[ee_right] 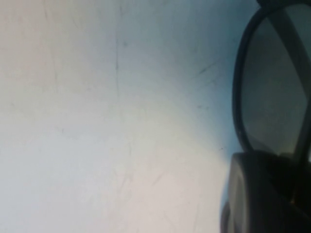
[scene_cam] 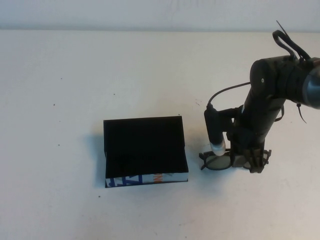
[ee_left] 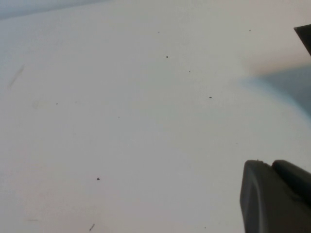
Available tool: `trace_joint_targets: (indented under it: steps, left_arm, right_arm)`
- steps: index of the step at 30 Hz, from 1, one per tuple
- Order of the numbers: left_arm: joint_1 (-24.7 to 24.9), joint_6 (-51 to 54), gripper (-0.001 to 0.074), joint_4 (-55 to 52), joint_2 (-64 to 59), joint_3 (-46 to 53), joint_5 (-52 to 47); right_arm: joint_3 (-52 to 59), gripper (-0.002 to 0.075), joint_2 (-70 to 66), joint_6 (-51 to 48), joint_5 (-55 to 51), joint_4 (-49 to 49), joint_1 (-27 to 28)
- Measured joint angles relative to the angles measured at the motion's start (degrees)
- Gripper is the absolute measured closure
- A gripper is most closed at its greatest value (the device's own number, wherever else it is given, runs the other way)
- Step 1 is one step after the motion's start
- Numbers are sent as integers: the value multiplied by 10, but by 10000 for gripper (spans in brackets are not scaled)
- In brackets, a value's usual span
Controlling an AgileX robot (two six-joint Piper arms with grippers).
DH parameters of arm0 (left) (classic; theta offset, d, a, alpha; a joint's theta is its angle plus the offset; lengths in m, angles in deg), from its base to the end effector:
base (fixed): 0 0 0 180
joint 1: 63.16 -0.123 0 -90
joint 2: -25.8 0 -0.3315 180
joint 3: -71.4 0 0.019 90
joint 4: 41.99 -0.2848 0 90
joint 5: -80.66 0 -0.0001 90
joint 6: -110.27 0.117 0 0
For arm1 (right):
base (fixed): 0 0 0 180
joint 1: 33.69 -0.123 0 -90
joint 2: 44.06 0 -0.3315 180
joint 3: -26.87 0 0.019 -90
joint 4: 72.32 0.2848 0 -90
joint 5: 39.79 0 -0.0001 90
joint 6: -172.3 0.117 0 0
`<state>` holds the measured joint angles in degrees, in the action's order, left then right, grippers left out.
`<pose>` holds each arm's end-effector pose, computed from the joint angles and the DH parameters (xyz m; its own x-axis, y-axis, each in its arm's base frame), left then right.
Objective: Return glasses to glasses case
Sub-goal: Pick up the glasses from the table, then place the glasses in the glasses case
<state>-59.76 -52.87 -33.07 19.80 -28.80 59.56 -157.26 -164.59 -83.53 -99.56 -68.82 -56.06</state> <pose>0.0643 -0.0104 0.1639 -0.2664 0.1642 -0.9498 0.1538 0.9800 0.1263 0.4043 0.1731 0.1824 0.1153 -0.9909 -0.0692 -0.9924 -0.1120 -0.0506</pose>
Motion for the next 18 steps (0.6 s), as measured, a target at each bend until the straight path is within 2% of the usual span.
trace_joint_targets:
  steps: [11,18]
  left_arm:
    - [0,0,736,0,0,0,0]
    - [0,0,736,0,0,0,0]
  right_arm:
    - [0,658,83,32,-59,-8,-7]
    - [-19,658,133,54,-81,-13,-89]
